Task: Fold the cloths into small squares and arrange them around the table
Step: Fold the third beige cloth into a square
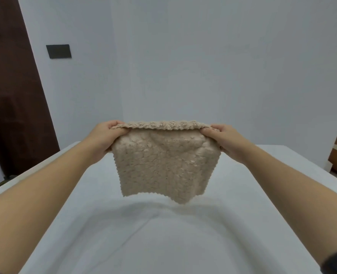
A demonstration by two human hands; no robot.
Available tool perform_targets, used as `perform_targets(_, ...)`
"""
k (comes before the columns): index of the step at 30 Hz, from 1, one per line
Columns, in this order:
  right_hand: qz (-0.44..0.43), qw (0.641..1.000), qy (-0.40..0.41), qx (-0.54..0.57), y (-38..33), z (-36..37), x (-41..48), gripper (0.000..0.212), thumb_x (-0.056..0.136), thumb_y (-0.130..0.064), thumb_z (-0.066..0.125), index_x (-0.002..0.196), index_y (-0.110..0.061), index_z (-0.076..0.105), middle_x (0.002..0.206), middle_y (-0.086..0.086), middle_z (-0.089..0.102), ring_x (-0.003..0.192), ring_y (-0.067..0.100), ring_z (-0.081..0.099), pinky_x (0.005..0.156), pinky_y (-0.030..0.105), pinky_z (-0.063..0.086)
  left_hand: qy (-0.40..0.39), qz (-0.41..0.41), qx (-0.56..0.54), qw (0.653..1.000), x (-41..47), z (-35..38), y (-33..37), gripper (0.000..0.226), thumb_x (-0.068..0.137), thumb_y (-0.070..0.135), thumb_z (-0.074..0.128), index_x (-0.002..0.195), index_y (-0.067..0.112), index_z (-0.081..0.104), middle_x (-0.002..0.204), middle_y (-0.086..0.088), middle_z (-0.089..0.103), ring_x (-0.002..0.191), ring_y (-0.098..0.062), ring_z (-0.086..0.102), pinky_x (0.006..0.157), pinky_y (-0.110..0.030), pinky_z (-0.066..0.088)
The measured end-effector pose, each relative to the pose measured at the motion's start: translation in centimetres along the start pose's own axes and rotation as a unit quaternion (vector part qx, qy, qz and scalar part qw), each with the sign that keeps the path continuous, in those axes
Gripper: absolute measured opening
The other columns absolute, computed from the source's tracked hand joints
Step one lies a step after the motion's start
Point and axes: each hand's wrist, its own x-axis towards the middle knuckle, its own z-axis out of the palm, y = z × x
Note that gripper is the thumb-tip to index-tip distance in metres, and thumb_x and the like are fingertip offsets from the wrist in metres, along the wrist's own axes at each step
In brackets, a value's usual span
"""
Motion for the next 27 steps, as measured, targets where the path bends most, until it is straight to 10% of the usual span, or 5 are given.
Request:
perform_targets(8, 0.092, 0.993, -0.032, 0.062, -0.5, -1.5, -1.8, 0.020, 0.097, -0.030, 0.056, 0.091, -0.012, 0.064, 0.075, 0.001, 0.066, 0.064, 0.014, 0.064, 0.058, 0.024, 0.052, -0.037, -0.039, -0.049, 0.997, -0.7, 0.5, 1.0, 0.006, 0.090, 0.014, 0.063, 0.092, 0.011, 0.068, 0.078, -0.002, 0.073, 0.066, -0.011, 0.070, 0.059, -0.020, 0.055)
perform_targets(14, 0.237, 0.963, -0.028, -0.123, 7.4, 0.6, -1.1, 0.020, 0.091, -0.028, 0.060, 0.096, -0.010, 0.067, 0.088, 0.005, 0.065, 0.077, 0.019, 0.062, 0.064, 0.026, 0.052, -0.051, -0.176, 0.188, 0.965, -0.1, 3.8, -6.7, 0.005, 0.084, 0.013, 0.059, 0.079, 0.013, 0.062, 0.078, -0.009, 0.060, 0.072, -0.022, 0.057, 0.065, -0.028, 0.047)
perform_targets(20, 0.169, 0.936, 0.018, -0.308, 14.3, 3.6, 1.5, 0.040, 0.088, -0.022, 0.055, 0.054, -0.017, 0.034, 0.054, 0.000, 0.035, 0.051, 0.016, 0.033, 0.053, 0.027, 0.026, -0.011, -0.117, 0.388, 0.914, 1.9, 6.9, -14.6, 0.023, 0.087, 0.018, 0.054, 0.072, 0.011, 0.068, 0.082, -0.010, 0.069, 0.077, -0.024, 0.060, 0.063, -0.028, 0.044)
perform_targets(27, 0.126, 0.855, 0.090, -0.495, 17.4, 5.4, 3.7, 0.024, 0.094, -0.021, 0.049, 0.113, -0.017, 0.064, 0.117, 0.005, 0.061, 0.107, 0.026, 0.057, 0.087, 0.037, 0.043, 0.069, -0.050, 0.557, 0.826, 3.8, 8.8, -17.2, 0.024, 0.092, 0.012, 0.049, 0.114, 0.018, 0.057, 0.114, -0.004, 0.056, 0.100, -0.023, 0.055, 0.078, -0.035, 0.045)
